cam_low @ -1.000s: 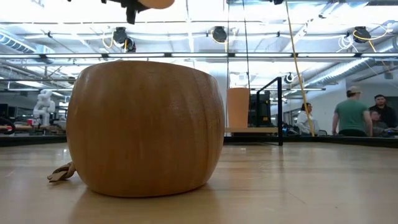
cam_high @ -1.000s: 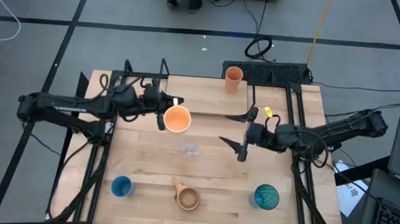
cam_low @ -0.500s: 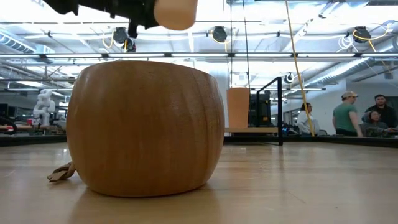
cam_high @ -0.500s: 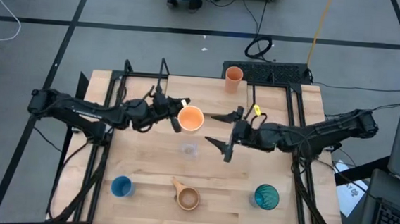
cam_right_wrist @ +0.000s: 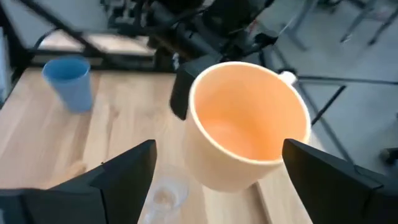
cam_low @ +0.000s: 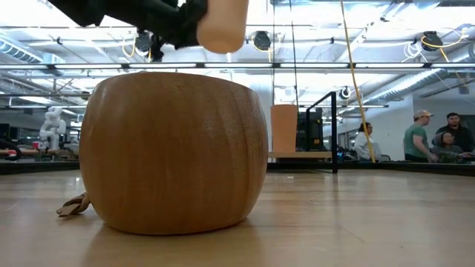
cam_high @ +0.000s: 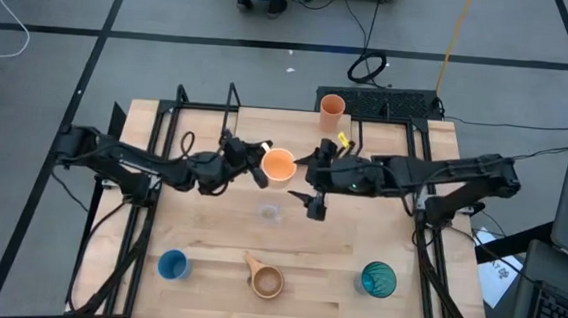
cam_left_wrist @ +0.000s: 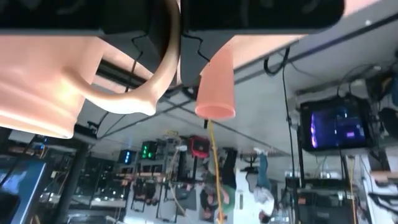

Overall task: Stack small to large cups/mugs on shelf
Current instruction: Put the light pink mug on the shelf

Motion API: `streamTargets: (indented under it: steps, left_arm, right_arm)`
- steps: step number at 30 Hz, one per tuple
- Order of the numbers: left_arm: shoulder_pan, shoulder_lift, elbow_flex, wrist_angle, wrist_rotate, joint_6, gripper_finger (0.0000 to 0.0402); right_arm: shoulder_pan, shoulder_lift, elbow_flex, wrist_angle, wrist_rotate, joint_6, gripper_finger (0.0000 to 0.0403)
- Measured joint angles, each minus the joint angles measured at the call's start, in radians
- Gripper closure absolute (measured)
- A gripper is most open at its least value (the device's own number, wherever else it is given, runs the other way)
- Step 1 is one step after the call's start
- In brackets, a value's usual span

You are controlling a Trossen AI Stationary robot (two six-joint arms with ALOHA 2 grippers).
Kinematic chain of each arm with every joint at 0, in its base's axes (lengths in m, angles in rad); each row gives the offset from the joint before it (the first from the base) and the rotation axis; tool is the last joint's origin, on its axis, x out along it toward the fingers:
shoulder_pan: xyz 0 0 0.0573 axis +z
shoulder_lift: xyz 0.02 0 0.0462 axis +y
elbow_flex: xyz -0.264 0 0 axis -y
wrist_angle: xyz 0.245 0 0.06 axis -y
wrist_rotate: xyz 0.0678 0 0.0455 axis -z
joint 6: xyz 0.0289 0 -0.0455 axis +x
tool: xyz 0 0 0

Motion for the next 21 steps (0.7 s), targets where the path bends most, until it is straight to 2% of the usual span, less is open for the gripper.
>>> streamTargets:
  steps: [3,13,17,21]
  left_arm:
    - [-0.008,0.038,0.0,0.024,0.001,-0.027,0.0395]
    - [-0.028,0.071,0.0,0.072,0.011,-0.044,0.0393]
    - [-0.028,0.067,0.0,0.079,0.004,-0.015,0.0395]
    - [-0.023,0.044,0.0,0.072,-0.029,0.035,0.0394]
  right_arm:
    - [-0.021,0.007,0.003,-0.01,-0.064,-0.021,0.0078]
    - [-0.027,0.006,-0.007,-0.055,-0.066,-0.152,0.0163]
    - [-0.023,0.006,-0.008,-0.051,-0.059,-0.139,0.0196]
    - [-0.024,-0.009,-0.008,-0.027,-0.056,-0.065,0.0211]
